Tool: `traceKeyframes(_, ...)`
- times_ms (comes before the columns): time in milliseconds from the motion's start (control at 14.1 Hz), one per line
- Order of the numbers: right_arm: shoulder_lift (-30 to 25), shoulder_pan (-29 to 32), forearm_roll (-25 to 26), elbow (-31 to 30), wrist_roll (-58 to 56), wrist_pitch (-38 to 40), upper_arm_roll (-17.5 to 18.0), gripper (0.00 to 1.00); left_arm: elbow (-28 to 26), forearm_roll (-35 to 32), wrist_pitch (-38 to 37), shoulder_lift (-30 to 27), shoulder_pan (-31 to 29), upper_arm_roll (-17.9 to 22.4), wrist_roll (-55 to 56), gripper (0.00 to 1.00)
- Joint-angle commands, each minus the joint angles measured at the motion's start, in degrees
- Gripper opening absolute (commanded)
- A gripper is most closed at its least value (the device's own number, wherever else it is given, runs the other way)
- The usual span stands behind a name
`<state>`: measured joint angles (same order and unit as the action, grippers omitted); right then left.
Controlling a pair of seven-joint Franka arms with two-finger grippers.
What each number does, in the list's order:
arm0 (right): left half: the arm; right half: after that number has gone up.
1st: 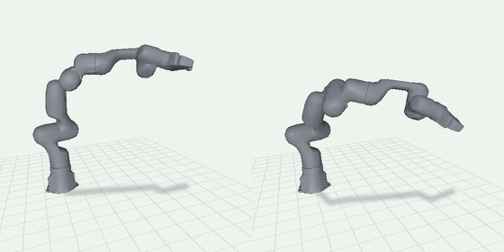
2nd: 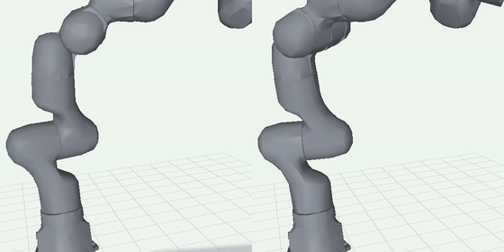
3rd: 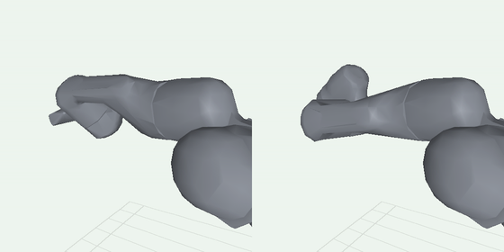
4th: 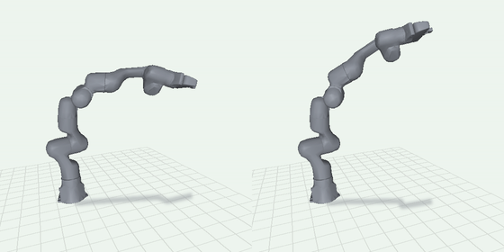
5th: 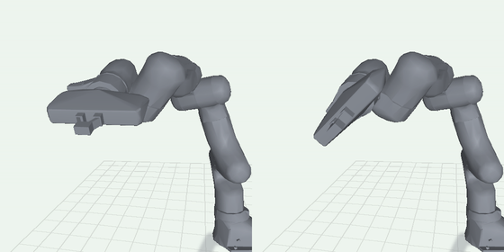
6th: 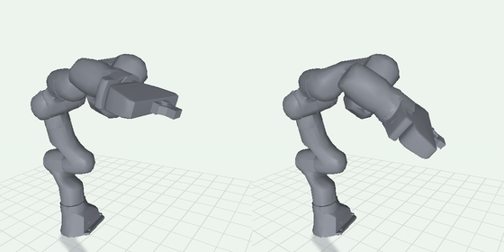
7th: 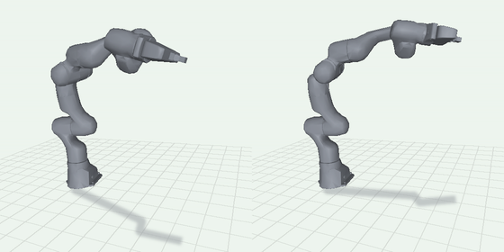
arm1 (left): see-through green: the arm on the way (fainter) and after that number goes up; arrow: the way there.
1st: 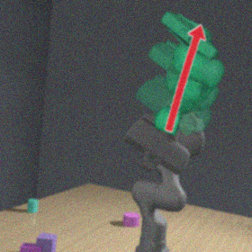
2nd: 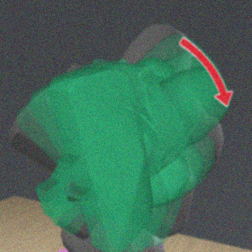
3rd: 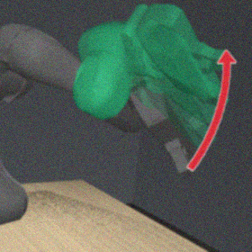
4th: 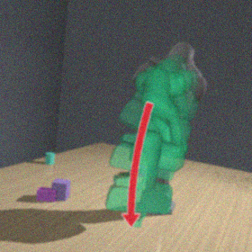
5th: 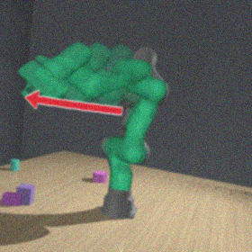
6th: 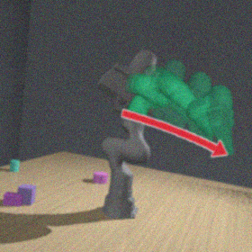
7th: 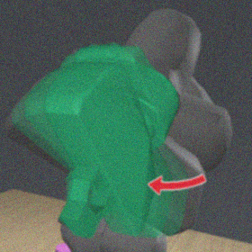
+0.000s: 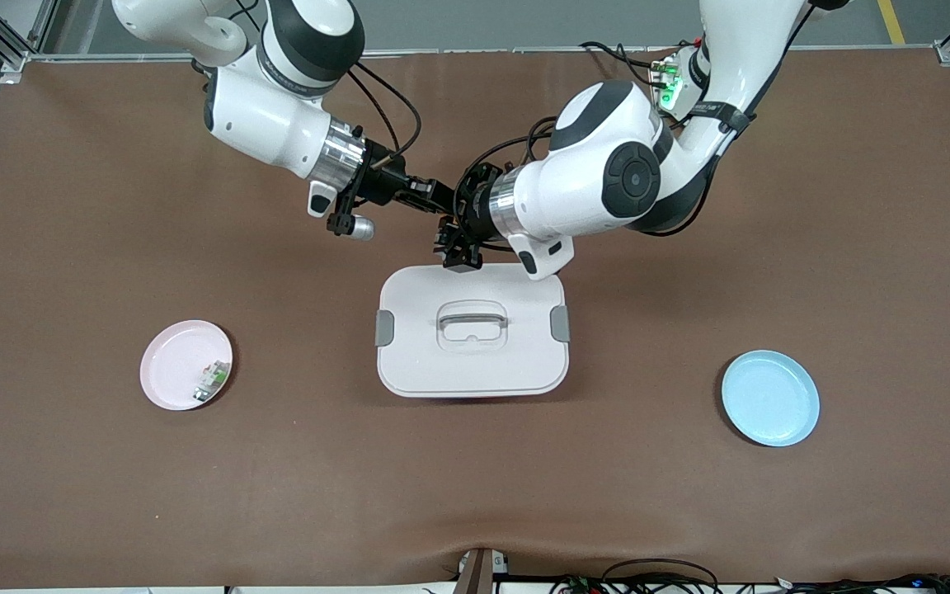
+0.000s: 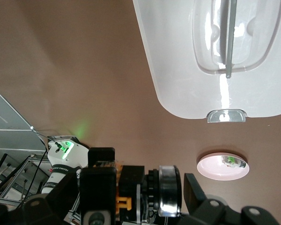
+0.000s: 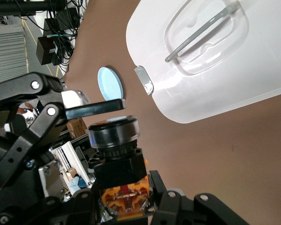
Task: Transfer orange switch to right arm and place
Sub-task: 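Close the right gripper on the switch and open the left gripper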
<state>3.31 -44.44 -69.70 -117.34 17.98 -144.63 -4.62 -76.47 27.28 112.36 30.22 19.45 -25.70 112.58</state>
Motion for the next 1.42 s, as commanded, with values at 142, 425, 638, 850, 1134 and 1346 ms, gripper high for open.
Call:
traceKeyframes(142,0.56,-0.12,-0.53,0.97,-0.40,0.05,-0.30,0.00,0.53,0.59,-0.30,-0.86,-0.64,0.56,0.18,1.00)
traceKeyframes(425,0.30,0.31,0.00,0.53,-4.52,0.31,-0.56,0.00,0.44,-0.64,-1.44,-2.97,-3.10,0.74,0.01,1.00)
traceKeyframes(638,-0.05,1.72,5.85,-0.35,-7.51,0.58,-0.65,0.00,0.44,-5.63,-4.33,-3.94,-5.03,0.56,-1.47,1.00)
traceKeyframes(850,-0.32,3.03,15.26,-0.44,-7.69,1.80,-0.65,0.00,0.44,-11.09,-5.92,-4.91,-5.82,0.82,-8.42,1.00)
traceKeyframes(1134,-0.67,7.42,29.76,-0.18,-10.31,8.90,-0.65,0.00,0.44,-16.72,-8.64,-5.96,-10.03,0.74,-22.54,1.00)
traceKeyframes(1346,-1.20,13.48,35.85,0.09,-23.63,16.20,-0.65,0.00,0.18,-19.36,-10.14,-7.98,-17.31,0.74,-41.41,1.00)
